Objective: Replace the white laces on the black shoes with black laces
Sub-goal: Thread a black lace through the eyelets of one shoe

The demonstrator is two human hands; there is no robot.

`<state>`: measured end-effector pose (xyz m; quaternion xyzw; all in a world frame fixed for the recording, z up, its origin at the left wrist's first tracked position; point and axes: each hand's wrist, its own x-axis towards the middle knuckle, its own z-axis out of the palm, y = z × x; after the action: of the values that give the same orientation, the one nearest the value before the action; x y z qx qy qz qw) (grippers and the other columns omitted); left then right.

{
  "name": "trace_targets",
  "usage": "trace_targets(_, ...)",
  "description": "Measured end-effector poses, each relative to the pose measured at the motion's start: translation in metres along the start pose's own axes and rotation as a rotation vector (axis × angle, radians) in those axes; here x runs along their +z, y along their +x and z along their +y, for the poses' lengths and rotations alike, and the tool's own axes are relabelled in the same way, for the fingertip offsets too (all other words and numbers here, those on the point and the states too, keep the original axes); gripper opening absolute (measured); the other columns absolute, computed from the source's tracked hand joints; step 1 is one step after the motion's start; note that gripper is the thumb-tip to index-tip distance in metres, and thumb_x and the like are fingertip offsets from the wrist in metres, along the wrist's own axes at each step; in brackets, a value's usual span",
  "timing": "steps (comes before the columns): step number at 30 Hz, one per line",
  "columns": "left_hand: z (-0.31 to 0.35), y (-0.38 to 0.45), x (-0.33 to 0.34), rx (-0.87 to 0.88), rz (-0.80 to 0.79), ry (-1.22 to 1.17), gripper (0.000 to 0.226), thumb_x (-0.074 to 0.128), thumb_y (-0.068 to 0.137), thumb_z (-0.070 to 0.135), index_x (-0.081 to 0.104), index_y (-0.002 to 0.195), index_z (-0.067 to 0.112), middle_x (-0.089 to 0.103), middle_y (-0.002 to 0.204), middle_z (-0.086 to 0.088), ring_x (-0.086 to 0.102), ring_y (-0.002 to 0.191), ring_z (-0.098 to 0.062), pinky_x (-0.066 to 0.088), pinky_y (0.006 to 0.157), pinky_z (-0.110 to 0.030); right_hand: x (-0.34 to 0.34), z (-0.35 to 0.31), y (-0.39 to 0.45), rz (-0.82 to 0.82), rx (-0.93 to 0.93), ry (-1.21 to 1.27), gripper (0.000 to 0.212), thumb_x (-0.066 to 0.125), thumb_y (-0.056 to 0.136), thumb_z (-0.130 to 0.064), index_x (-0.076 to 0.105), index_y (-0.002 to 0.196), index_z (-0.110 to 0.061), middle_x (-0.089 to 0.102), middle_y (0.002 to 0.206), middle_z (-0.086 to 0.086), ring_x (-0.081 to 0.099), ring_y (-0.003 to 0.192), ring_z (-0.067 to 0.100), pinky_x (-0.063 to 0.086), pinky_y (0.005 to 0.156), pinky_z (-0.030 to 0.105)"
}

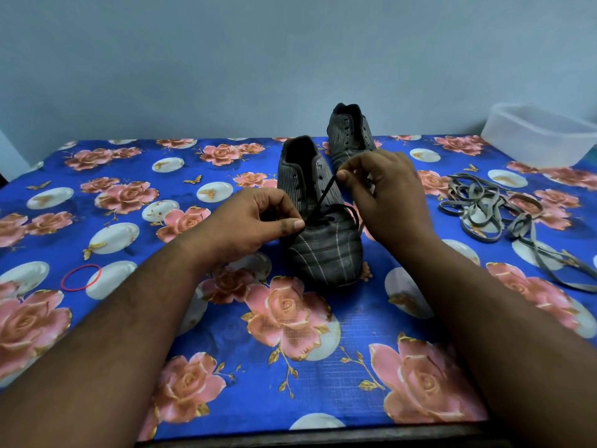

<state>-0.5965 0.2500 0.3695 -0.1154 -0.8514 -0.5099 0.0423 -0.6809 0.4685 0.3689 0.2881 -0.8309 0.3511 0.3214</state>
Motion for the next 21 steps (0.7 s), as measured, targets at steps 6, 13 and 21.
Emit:
trace_targets(6,-0.002,-0.001,-0.002,0.019,-0.005,0.056,0.013,0.077,0.089,0.021,0.070,0.080,0.015,0.072,0.083,-0.008,0.062,0.077,-0.011,0.051,0.075,-0.033,0.012,-0.005,-0.008,0.040,0.075,-0.026,0.017,0.063,0.093,-0.040,0.071,0.093,-0.025,0.060,0.076,-0.012,0.054,0.084,0.025,0.042,0.077,0.040)
trace_targets(13,0.000,-0.002,-0.001,0.046,-0.013,0.144,0.021,0.069,0.086,0.037,0.065,0.078,0.018,0.063,0.072,0.002,0.053,0.068,-0.008,0.045,0.066,-0.033,0.010,-0.007,-0.008,-0.005,0.112,-0.017,0.016,0.066,0.090,-0.042,0.073,0.093,-0.029,0.071,0.082,-0.009,0.056,0.090,0.022,0.044,0.084,0.043)
trace_targets(21,0.006,-0.002,0.007,0.289,0.112,0.385,0.014,0.070,0.088,0.035,0.073,0.089,0.022,0.063,0.070,0.004,0.056,0.065,-0.012,0.043,0.059,-0.027,0.009,-0.003,-0.005,0.026,0.084,0.006,0.016,0.067,0.089,-0.040,0.070,0.090,-0.025,0.065,0.086,-0.009,0.058,0.087,0.021,0.045,0.081,0.042)
